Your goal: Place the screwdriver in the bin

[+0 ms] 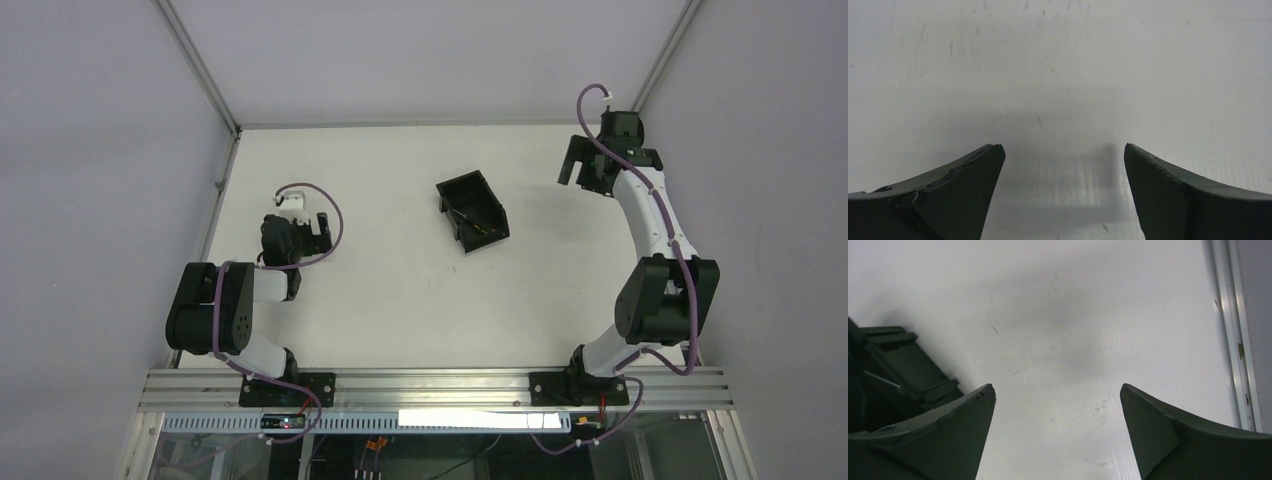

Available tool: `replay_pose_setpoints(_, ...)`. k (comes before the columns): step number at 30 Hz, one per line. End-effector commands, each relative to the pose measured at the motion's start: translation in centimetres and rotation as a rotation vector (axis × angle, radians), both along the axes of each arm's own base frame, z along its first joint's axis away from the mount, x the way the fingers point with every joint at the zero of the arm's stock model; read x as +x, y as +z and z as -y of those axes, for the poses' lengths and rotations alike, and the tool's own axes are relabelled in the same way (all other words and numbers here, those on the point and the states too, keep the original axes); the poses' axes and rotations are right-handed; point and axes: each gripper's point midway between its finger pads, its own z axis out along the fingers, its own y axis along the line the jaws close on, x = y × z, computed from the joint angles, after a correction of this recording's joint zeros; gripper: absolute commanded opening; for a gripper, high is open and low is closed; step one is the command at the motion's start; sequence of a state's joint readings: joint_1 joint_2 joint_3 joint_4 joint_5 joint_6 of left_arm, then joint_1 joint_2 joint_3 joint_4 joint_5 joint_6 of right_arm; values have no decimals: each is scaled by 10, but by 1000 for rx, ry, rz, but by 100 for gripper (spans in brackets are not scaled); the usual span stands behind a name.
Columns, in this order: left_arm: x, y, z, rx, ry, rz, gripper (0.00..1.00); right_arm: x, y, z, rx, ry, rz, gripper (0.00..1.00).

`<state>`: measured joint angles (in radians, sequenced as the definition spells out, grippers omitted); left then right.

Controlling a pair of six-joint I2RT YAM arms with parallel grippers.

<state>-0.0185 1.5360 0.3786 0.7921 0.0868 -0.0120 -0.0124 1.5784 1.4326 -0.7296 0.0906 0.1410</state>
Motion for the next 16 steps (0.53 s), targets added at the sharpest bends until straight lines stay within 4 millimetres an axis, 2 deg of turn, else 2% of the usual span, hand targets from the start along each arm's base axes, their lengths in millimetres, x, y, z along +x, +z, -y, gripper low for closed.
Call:
replay_pose_setpoints(1, 3, 15, 1, -4, -4, 52, 99, -9, 6, 32, -48, -125, 2, 99)
replay_pose_setpoints(4, 3, 15, 1, -4, -5, 51, 99, -7, 2, 41, -49, -143, -2, 99)
replay_pose_setpoints(16, 3, 15, 1, -4, -5, 51, 99, -3, 9, 41, -45, -112, 26, 99)
